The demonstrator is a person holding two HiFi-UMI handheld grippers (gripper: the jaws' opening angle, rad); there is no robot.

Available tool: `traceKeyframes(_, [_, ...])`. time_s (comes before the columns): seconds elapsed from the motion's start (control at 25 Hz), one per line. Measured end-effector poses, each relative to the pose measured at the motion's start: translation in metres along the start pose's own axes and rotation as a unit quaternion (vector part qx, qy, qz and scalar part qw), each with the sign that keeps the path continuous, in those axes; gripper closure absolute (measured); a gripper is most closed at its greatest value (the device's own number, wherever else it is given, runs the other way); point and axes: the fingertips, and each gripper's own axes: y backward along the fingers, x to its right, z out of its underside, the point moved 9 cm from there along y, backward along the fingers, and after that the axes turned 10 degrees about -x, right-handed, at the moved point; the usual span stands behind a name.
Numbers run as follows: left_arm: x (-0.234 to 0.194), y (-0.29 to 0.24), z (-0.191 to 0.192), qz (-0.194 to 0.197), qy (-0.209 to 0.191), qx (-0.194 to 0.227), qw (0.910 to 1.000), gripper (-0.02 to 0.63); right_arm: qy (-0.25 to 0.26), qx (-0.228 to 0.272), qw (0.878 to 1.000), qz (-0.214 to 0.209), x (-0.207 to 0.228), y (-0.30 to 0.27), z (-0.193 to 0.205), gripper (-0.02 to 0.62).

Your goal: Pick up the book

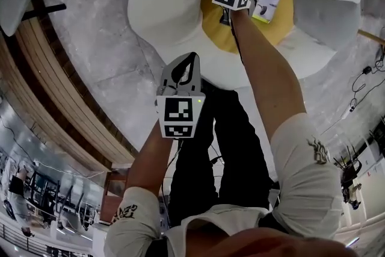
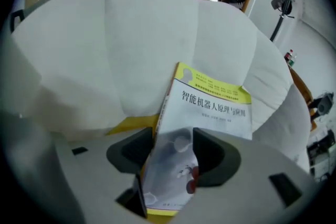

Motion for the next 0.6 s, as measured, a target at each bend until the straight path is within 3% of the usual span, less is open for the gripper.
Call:
traceKeyframes(0.2, [-0.006,-0.005,0.002,-0.006,0.011,-0.005,0.9999,0.594,-0.010,-0.025,0.999,0.032,-0.003,-0.013,-0.008,0.360])
traceKeyframes(0.4, [-0.005,-0.003,0.006,-0.006,0.004,-0.018,0.9998,0.594,0.038,-0.045,0.996,0.066,-0.007,-0.017,-0.012,0.356])
traceKeyframes(0.6, [-0.006,0.004,0.005,-0.001,-0.016,-0.023,0.9996,0.594,0.077,-0.039,0.987,0.137,-0.004,-0.004,-0.006,0.351])
